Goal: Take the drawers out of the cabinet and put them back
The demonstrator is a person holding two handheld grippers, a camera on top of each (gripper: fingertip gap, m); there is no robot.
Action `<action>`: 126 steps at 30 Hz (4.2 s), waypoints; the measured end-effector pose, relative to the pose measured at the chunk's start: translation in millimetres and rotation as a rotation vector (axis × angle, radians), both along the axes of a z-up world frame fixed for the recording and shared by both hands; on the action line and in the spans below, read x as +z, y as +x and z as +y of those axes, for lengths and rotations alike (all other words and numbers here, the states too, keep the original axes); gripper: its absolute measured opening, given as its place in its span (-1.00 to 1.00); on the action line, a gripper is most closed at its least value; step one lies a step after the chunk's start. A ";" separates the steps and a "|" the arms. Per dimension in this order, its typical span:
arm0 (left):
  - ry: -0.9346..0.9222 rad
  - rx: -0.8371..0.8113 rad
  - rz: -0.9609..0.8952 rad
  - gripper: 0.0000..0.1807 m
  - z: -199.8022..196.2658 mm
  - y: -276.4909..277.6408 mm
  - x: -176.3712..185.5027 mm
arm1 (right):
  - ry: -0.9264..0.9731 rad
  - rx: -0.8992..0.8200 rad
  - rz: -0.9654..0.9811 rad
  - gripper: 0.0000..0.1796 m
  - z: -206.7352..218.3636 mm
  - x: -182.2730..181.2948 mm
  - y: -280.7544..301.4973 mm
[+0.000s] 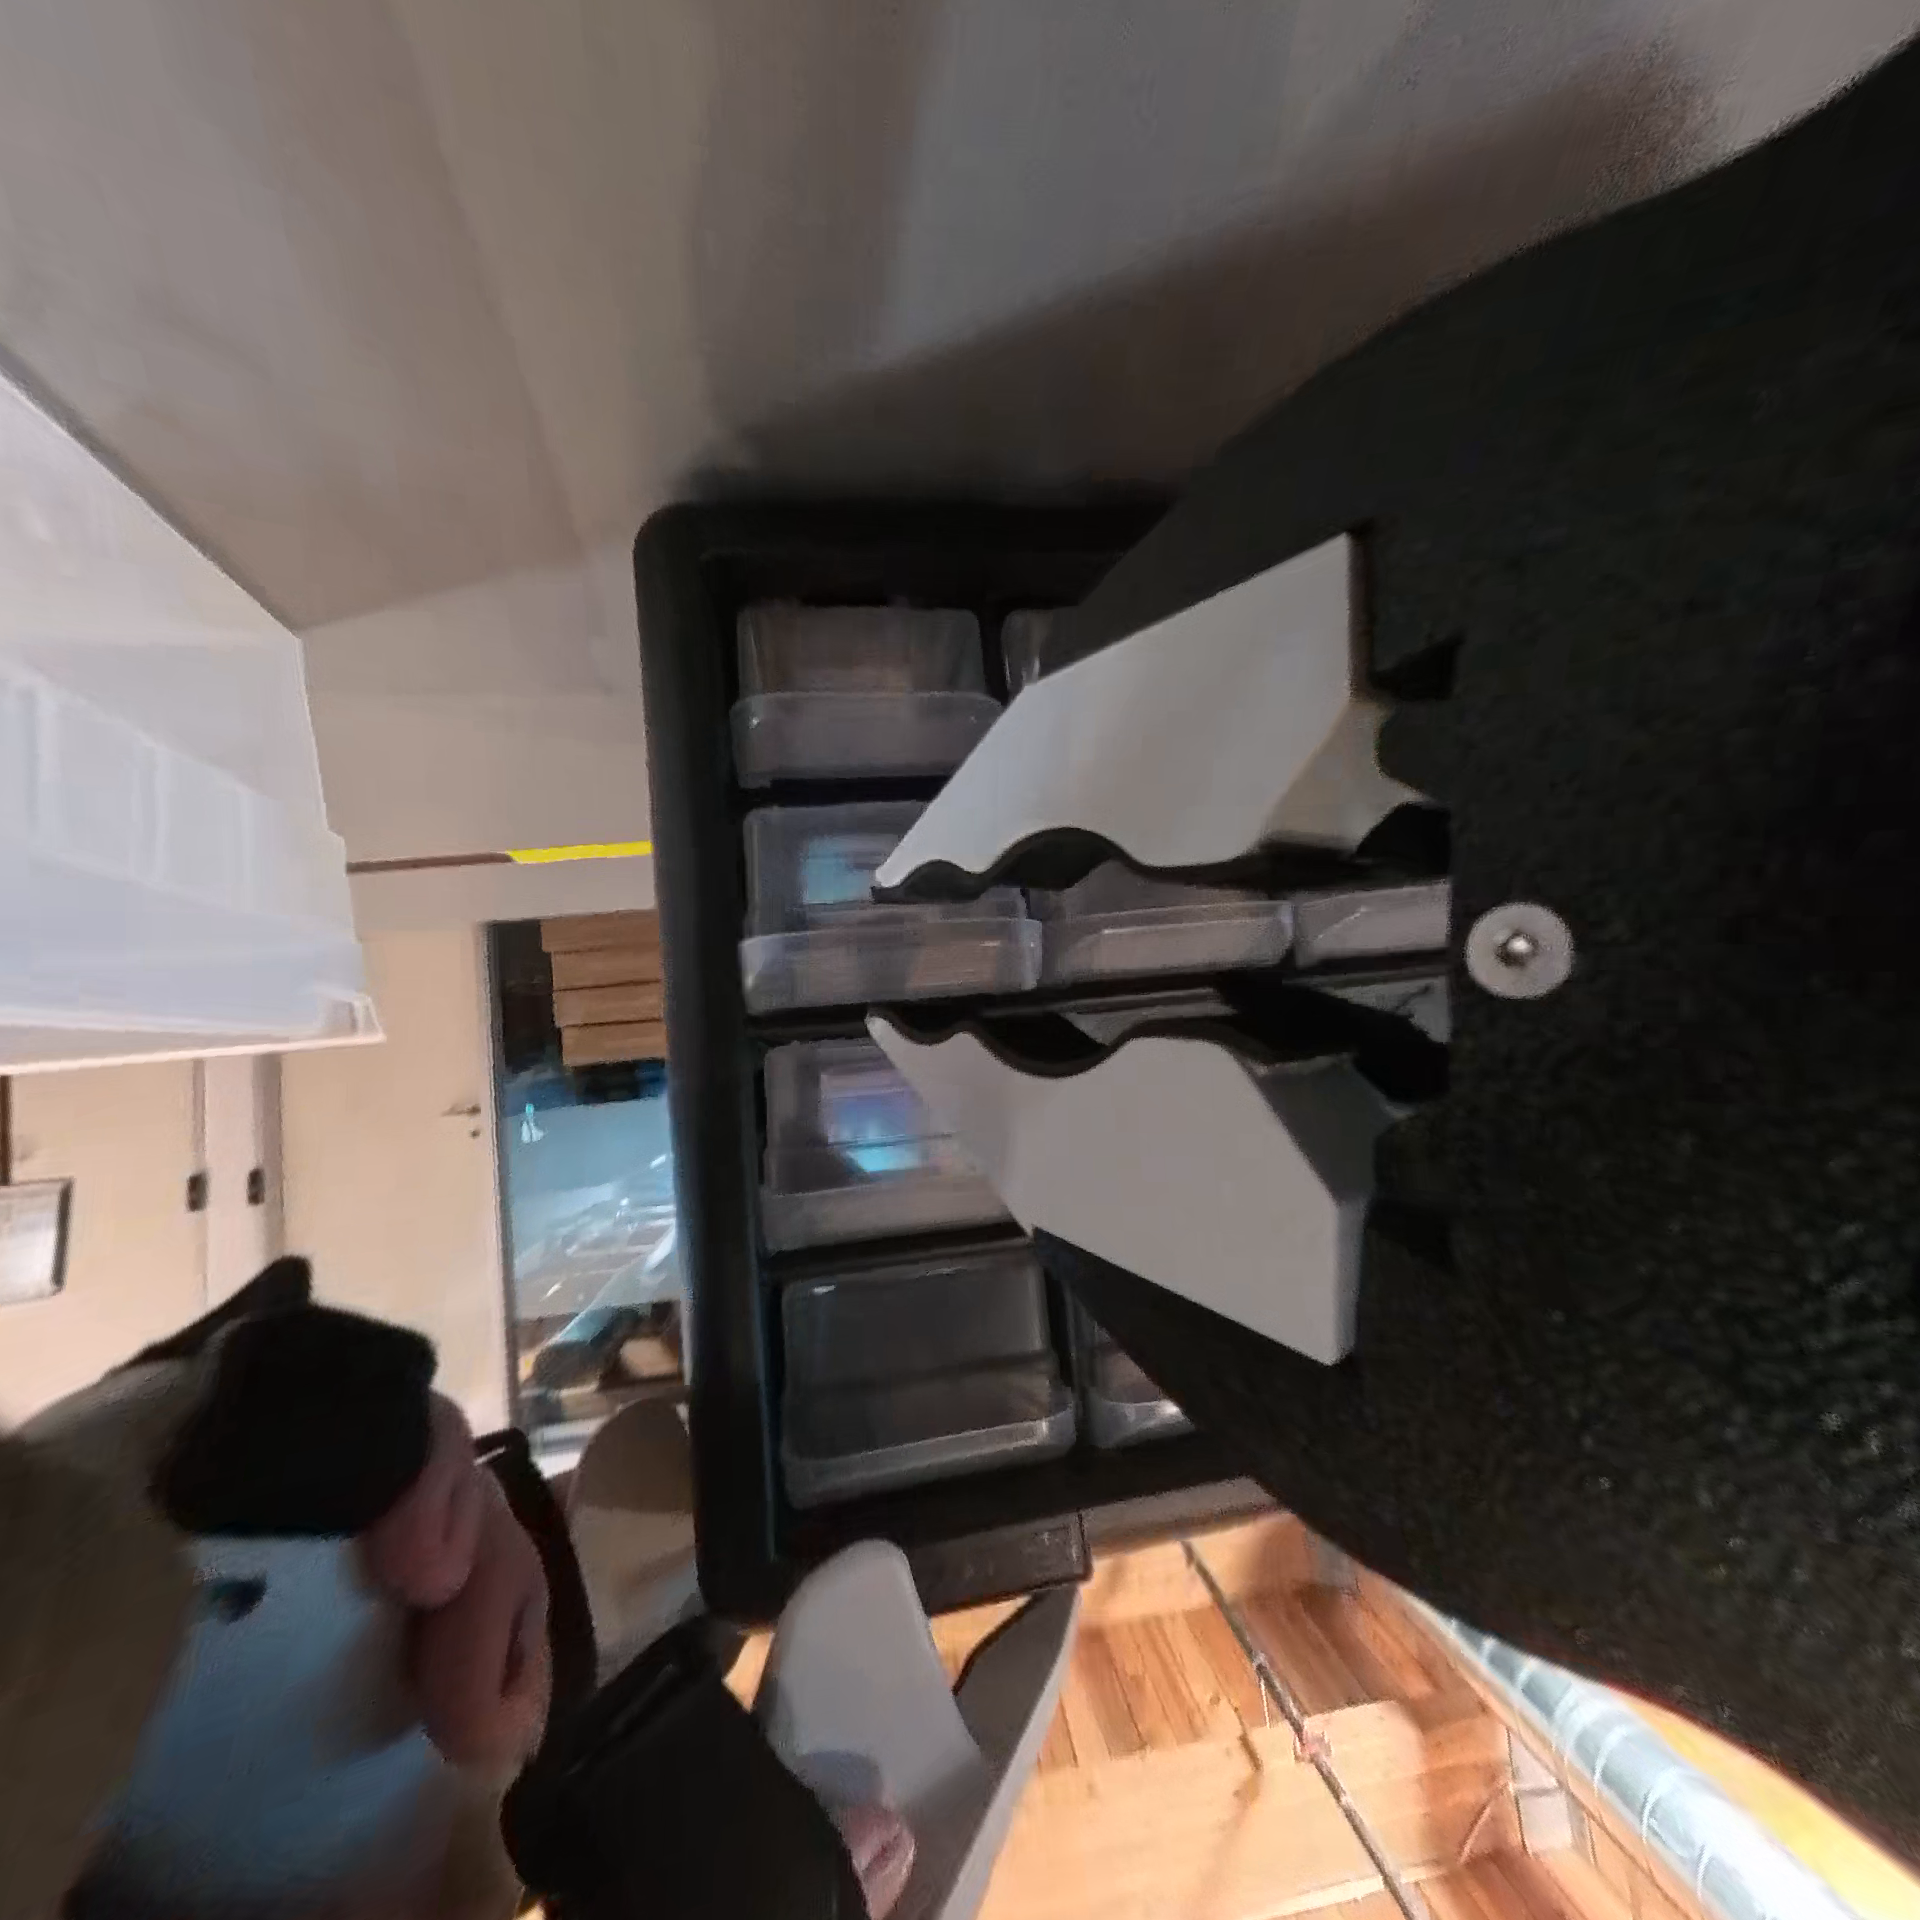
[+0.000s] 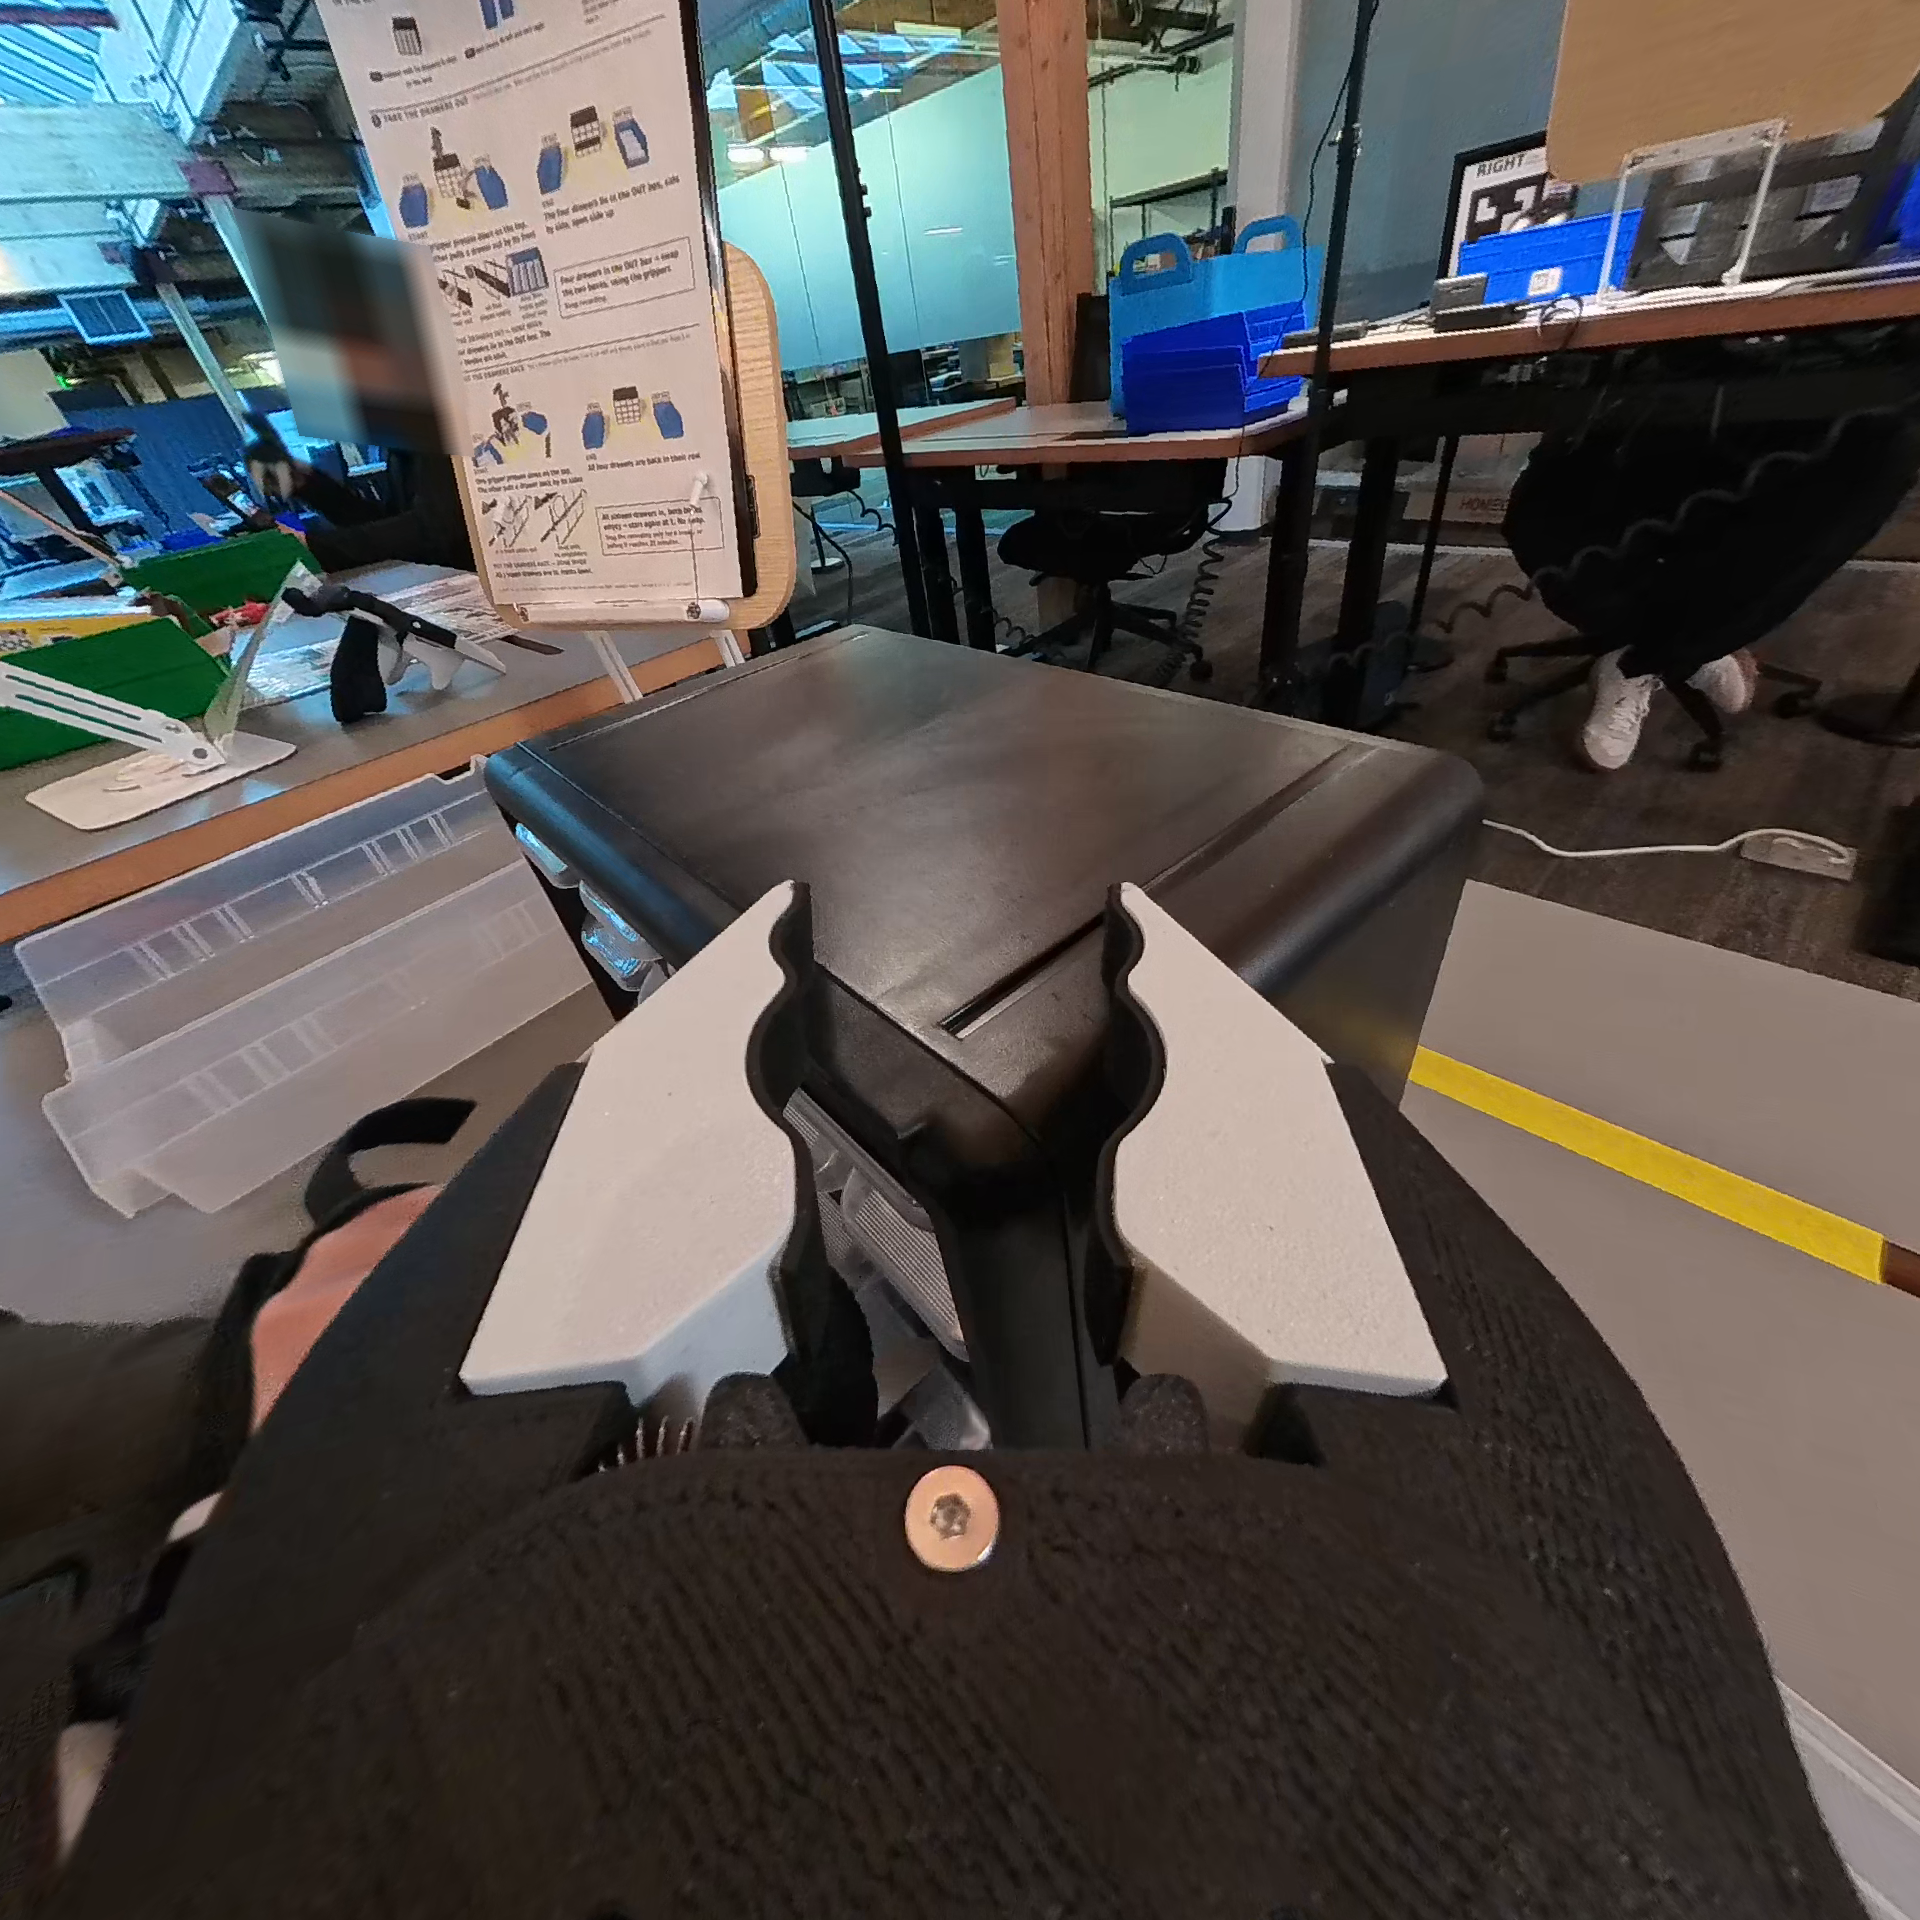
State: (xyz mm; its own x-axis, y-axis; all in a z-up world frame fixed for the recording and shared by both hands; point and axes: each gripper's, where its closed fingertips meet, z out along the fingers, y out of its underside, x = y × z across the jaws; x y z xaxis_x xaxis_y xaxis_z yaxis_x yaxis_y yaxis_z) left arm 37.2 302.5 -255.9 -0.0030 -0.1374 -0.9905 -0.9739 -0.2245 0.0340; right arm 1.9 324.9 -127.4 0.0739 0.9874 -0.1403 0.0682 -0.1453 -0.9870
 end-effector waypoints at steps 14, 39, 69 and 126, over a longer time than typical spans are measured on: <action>0.194 -0.434 -0.363 -0.40 -62.3 24.8 44.5 | 0.019 -0.008 -0.012 -0.38 0.1 -0.4 -0.5; -0.041 -0.204 -1.926 -0.12 -95.8 -192.8 133.8 | 0.663 -0.332 0.281 -0.37 -74.7 103.1 5.2; -0.106 -0.030 -1.893 -0.35 -89.8 -186.8 113.9 | 1.582 -0.261 -0.196 -0.68 -129.7 -130.6 -113.7; -0.074 -0.016 -1.867 -0.33 -86.1 -188.5 113.4 | 1.830 -0.279 -0.194 -0.93 -184.6 -125.1 -89.9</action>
